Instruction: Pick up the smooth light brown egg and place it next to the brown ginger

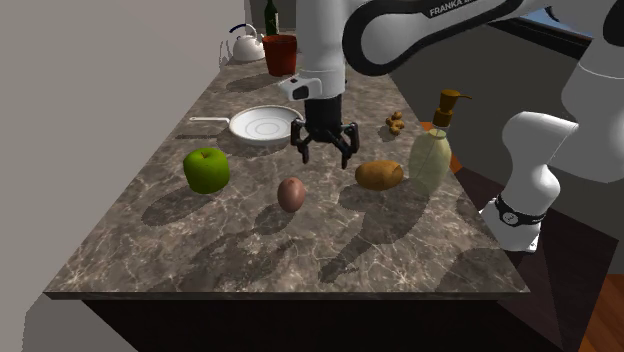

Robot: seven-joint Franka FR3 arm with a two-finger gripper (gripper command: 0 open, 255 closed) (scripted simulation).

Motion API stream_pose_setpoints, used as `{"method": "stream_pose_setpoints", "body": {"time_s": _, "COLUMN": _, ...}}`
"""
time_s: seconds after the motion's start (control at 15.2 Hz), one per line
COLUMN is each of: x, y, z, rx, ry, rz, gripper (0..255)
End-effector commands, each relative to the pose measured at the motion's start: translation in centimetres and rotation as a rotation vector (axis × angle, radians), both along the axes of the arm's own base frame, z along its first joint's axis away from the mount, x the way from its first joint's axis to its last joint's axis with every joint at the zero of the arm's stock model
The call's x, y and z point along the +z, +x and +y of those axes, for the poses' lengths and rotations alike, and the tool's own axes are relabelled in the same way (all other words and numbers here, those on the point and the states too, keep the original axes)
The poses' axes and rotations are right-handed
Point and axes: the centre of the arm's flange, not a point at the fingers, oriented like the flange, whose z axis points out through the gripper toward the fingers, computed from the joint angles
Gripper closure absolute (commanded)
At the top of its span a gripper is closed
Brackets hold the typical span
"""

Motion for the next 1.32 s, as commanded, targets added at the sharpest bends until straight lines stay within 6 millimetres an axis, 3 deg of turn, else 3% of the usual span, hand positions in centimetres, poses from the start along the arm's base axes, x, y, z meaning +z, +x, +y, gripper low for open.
{"method": "stream_pose_setpoints", "body": {"time_s": 0.0, "x": -1.2, "y": 1.9, "z": -1.8, "rx": 0.031, "ry": 0.009, "rz": -0.007, "gripper": 0}}
{"method": "stream_pose_setpoints", "body": {"time_s": 0.33, "x": -3.6, "y": 5.9, "z": -5.7, "rx": 0.087, "ry": 0.029, "rz": -0.017, "gripper": 0}}
{"method": "stream_pose_setpoints", "body": {"time_s": 0.79, "x": -7.6, "y": 6.0, "z": -5.1, "rx": 0.087, "ry": 0.029, "rz": -0.017, "gripper": 0}}
{"method": "stream_pose_setpoints", "body": {"time_s": 1.25, "x": -7.6, "y": 6.0, "z": -5.1, "rx": 0.087, "ry": 0.029, "rz": -0.017, "gripper": 0}}
